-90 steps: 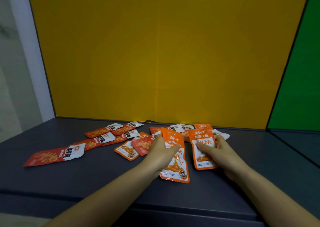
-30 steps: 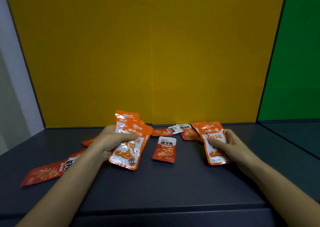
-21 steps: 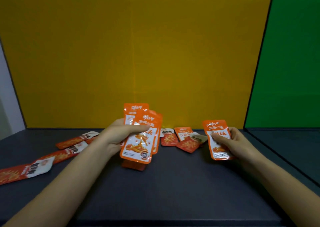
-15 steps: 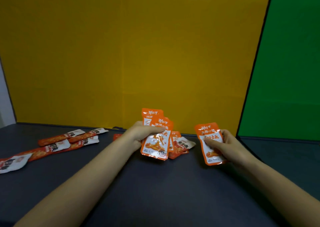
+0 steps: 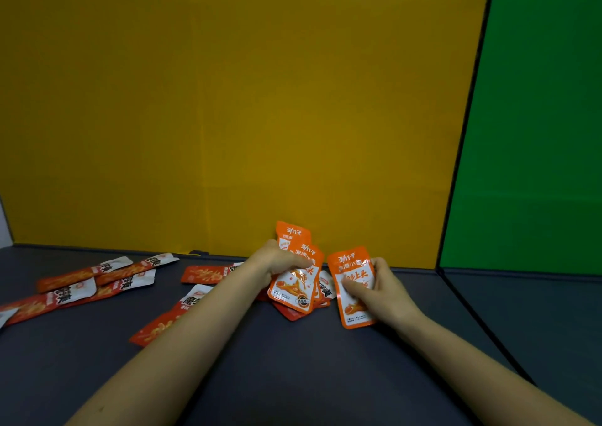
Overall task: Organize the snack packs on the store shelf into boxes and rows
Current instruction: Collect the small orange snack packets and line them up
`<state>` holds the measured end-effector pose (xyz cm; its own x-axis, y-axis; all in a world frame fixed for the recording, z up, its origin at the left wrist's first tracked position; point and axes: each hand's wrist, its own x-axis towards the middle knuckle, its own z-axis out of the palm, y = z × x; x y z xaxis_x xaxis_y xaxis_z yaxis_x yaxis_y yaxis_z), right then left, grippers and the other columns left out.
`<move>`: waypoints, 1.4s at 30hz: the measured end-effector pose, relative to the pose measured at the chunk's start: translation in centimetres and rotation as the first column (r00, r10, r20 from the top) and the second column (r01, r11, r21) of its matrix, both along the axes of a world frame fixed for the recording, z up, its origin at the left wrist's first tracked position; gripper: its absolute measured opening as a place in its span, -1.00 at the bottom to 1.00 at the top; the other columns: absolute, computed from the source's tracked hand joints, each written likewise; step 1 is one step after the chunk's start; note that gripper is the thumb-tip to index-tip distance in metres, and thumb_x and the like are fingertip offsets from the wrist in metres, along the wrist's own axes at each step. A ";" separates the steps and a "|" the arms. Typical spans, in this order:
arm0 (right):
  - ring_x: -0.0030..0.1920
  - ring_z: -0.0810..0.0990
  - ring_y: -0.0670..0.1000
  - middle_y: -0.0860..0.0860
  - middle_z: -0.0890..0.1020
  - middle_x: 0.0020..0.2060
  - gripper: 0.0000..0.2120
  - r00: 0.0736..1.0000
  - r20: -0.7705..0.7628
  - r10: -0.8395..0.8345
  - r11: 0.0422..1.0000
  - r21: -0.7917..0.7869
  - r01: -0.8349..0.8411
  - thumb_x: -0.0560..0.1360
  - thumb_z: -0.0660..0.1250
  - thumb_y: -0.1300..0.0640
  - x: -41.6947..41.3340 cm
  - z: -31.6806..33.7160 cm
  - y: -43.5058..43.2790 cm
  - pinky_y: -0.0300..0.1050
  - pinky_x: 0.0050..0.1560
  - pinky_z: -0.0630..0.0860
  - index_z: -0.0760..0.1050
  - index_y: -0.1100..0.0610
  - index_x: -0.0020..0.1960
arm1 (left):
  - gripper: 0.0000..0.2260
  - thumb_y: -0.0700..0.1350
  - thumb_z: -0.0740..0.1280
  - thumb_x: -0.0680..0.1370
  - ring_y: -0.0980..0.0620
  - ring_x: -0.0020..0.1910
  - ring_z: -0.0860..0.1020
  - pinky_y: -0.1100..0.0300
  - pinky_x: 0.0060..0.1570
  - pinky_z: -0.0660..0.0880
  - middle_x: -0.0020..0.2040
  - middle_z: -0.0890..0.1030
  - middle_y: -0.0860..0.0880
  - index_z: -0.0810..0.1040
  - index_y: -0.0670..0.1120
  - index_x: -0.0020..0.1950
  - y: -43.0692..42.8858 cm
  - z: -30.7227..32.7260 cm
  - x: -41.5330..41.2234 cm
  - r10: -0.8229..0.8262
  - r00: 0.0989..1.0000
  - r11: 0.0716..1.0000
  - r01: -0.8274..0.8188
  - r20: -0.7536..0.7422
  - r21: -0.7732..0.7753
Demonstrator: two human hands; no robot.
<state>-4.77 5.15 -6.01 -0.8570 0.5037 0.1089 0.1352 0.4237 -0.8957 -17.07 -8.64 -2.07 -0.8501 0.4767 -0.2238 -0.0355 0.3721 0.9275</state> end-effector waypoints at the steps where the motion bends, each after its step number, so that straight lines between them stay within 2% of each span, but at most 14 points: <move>1: 0.03 0.64 0.06 0.05 0.60 0.10 -0.67 1.000 0.011 -0.004 1.000 0.017 0.004 0.48 0.37 0.02 -0.1 -0.1 0.0 0.04 0.06 0.60 0.28 0.03 0.13 | -0.61 -0.20 0.47 0.41 -0.18 0.06 0.62 0.03 -0.16 0.53 0.13 0.62 -0.22 0.47 -0.21 0.19 0.1 0.0 0.0 0.004 1.000 1.000 -0.004 -0.005 -0.013; 5: 0.03 0.64 0.05 0.06 0.59 0.13 -0.66 0.999 0.037 -0.003 0.998 0.070 0.000 0.49 0.35 0.01 -0.4 -0.2 0.1 -0.02 0.03 0.60 0.25 0.02 0.13 | -0.77 -0.23 0.47 0.41 -0.18 0.05 0.62 0.10 -0.32 0.52 0.10 0.62 -0.20 0.46 -0.17 -0.05 0.8 0.0 0.0 -0.004 1.000 0.999 0.003 -0.004 -0.050; 8: 0.03 0.63 0.02 0.05 0.59 0.15 -0.66 0.998 0.054 0.011 0.994 0.106 -0.017 0.50 0.34 0.00 -0.4 -0.3 0.0 -0.07 0.00 0.59 0.24 0.02 0.13 | -0.77 -0.24 0.47 0.41 -0.12 -0.13 0.63 0.13 -0.38 0.50 0.02 0.62 -0.19 0.41 -0.13 -0.17 1.2 -0.1 -0.1 -0.015 1.000 0.998 0.015 -0.009 -0.068; 12: 0.05 0.63 0.02 0.03 0.58 0.15 -0.63 0.999 0.048 0.011 0.992 0.123 -0.016 0.50 0.33 0.00 -0.4 -0.4 -0.1 -0.08 0.01 0.59 0.25 0.05 0.19 | -0.73 -0.27 0.47 0.39 -0.06 -0.28 0.62 0.15 -0.44 0.52 -0.01 0.65 -0.18 0.47 -0.20 0.02 1.4 -0.2 -0.2 -0.030 0.999 0.998 0.029 -0.012 -0.048; 16: -0.07 0.60 -0.06 -0.05 0.54 0.02 -0.67 0.999 0.016 0.030 0.997 0.072 -0.031 0.50 0.33 0.01 -0.2 -0.3 -0.1 -0.25 -0.17 0.55 0.23 0.00 0.15 | -0.62 -0.31 0.47 0.38 -0.02 -0.31 0.62 0.16 -0.50 0.54 -0.21 0.61 -0.12 0.47 -0.25 0.16 0.9 0.0 -0.3 -0.032 0.999 0.998 0.031 0.025 0.056; 19: -0.08 0.63 -0.01 -0.01 0.59 0.02 -0.67 0.999 -0.026 0.034 0.998 -0.056 -0.035 0.49 0.36 0.07 0.1 -0.3 0.0 -0.15 -0.12 0.60 0.28 0.04 0.15 | -0.62 -0.36 0.45 0.38 -0.06 -0.20 0.63 0.06 -0.40 0.55 -0.10 0.64 -0.18 0.47 -0.29 0.17 0.3 0.2 -0.3 -0.031 0.998 0.987 0.021 0.055 0.162; 23: -0.07 0.65 0.06 0.09 0.62 0.05 -0.69 0.999 -0.039 -0.002 0.990 -0.141 -0.004 0.47 0.40 0.15 0.3 -0.2 0.1 -0.04 -0.07 0.61 0.33 0.07 0.11 | -0.81 -0.40 0.41 0.40 -0.22 -0.03 0.62 0.04 -0.34 0.52 0.10 0.61 -0.30 0.51 -0.24 -0.04 -0.4 0.2 0.0 -0.005 0.999 0.970 -0.008 0.052 0.245; 25: -0.05 0.65 0.08 0.09 0.62 0.04 -0.71 1.000 -0.025 -0.017 0.990 -0.143 0.014 0.46 0.41 0.16 0.3 -0.2 0.1 0.01 -0.03 0.60 0.33 0.06 0.07 | -0.84 -0.42 0.40 0.40 -0.17 -0.18 0.64 0.04 -0.36 0.53 0.10 0.60 -0.30 0.51 -0.22 -0.13 -0.9 0.5 -0.3 0.023 0.999 0.957 -0.035 0.042 0.287; 27: -0.06 0.65 0.07 0.07 0.61 0.01 -0.71 1.000 0.002 -0.026 0.991 -0.128 0.026 0.46 0.41 0.16 0.6 -0.3 0.2 -0.01 -0.06 0.61 0.33 0.06 0.06 | -0.85 -0.43 0.38 0.41 -0.02 -0.47 0.62 0.07 -0.46 0.54 0.02 0.60 -0.29 0.54 -0.23 -0.10 -1.9 1.1 -0.9 0.073 0.996 0.931 -0.084 0.044 0.354; 29: -0.11 0.64 0.03 0.06 0.60 -0.01 -0.70 0.999 0.022 -0.035 0.993 -0.109 0.037 0.46 0.41 0.15 0.8 -0.3 0.2 -0.10 -0.14 0.60 0.33 0.07 0.08 | -0.85 -0.42 0.37 0.42 0.04 -0.60 0.58 0.08 -0.53 0.53 -0.11 0.60 -0.24 0.54 -0.22 -0.07 -3.1 1.8 -1.8 0.118 0.991 0.905 -0.133 0.062 0.405; 32: -0.10 0.64 0.03 0.06 0.60 0.00 -0.68 0.998 0.022 -0.053 0.996 -0.077 0.054 0.45 0.42 0.13 1.2 -0.2 0.2 -0.15 -0.18 0.59 0.34 0.08 0.11 | -0.86 -0.39 0.37 0.43 0.03 -0.61 0.58 0.16 -0.64 0.51 -0.28 0.61 -0.14 0.48 -0.18 -0.18 -4.4 2.4 -2.4 0.112 0.990 0.904 -0.139 0.088 0.405; 36: -0.08 0.63 0.06 0.02 0.59 -0.07 -0.69 0.996 -0.012 -0.091 0.991 -0.097 0.089 0.46 0.41 0.14 2.8 0.7 1.1 -0.04 -0.06 0.60 0.33 0.08 0.09 | -0.88 -0.34 0.38 0.44 0.00 -0.57 0.60 0.14 -0.63 0.52 -0.48 0.64 -0.08 0.49 -0.17 -0.16 -3.4 2.7 -0.4 0.007 0.990 0.921 -0.061 0.140 0.384; 38: -0.12 0.63 0.05 0.04 0.59 -0.07 -0.69 0.993 -0.036 -0.113 0.985 -0.138 0.107 0.46 0.40 0.15 4.3 1.2 2.1 -0.03 -0.07 0.60 0.33 0.09 0.10 | -0.88 -0.34 0.38 0.44 0.00 -0.54 0.62 0.14 -0.59 0.55 -0.48 0.64 -0.07 0.50 -0.16 -0.15 -1.9 2.9 1.0 -0.049 0.989 0.921 -0.010 0.141 0.389; 42: -0.19 0.61 -0.02 0.01 0.58 -0.10 -0.68 0.987 -0.048 -0.156 0.975 -0.166 0.146 0.46 0.40 0.14 8.4 1.8 5.5 -0.15 -0.20 0.57 0.32 0.10 0.11 | -0.89 -0.33 0.38 0.45 0.01 -0.54 0.62 0.15 -0.56 0.56 -0.46 0.65 -0.07 0.50 -0.16 -0.15 2.0 3.4 4.6 -0.131 0.986 0.919 0.081 0.107 0.385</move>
